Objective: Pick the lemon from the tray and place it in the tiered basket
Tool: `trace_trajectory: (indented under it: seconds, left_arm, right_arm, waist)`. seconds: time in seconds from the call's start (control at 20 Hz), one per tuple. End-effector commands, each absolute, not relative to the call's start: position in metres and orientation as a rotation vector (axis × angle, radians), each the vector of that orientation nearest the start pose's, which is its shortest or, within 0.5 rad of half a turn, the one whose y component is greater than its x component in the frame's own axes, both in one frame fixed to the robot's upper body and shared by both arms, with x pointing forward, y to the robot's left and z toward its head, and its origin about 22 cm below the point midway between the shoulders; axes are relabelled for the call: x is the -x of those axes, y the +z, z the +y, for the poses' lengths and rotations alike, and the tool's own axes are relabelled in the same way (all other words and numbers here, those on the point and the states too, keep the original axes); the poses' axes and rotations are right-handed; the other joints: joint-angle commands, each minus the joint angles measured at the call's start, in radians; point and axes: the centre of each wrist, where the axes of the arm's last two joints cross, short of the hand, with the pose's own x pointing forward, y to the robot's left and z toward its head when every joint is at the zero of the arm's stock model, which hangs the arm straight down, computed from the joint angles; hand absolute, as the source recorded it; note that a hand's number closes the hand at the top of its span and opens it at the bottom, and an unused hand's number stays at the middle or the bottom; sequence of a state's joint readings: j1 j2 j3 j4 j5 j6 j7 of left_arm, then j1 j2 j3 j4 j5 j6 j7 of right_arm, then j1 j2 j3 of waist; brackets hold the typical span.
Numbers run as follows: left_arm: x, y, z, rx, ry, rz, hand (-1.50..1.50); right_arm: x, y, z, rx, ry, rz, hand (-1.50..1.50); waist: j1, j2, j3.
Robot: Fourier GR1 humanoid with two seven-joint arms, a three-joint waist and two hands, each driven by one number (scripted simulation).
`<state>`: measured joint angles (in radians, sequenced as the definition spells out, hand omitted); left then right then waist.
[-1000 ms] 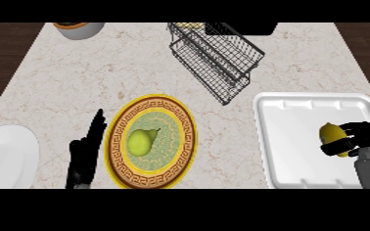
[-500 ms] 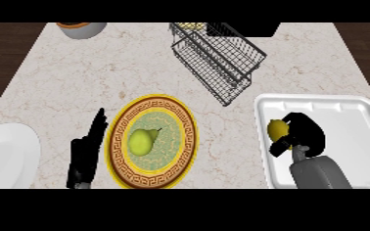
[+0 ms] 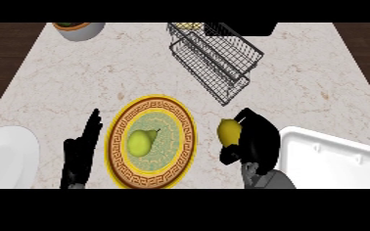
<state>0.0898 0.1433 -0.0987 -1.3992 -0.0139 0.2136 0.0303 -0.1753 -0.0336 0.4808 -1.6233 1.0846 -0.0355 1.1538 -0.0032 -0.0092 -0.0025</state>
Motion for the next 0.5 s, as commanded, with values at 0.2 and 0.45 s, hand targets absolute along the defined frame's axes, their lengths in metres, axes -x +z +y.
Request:
trace_trajectory:
  seconds: [0.2,0.45]
  left_arm:
    - [-0.205,-0.058,0.261,-0.273,-0.005,-1.275,0.00]
    - [-0.205,-0.053,0.263,-0.287,-0.017,-1.283,0.00]
  right_arm:
    - [-0.213,0.148,-0.094,1.097,0.136,-1.138,1.50]
    - [-0.184,0.192,-0.086,1.301,0.181,-1.198,1.50]
  waist:
    - [-0.018,-0.009,-0.001]
    - [-0.011,-0.010,-0.002]
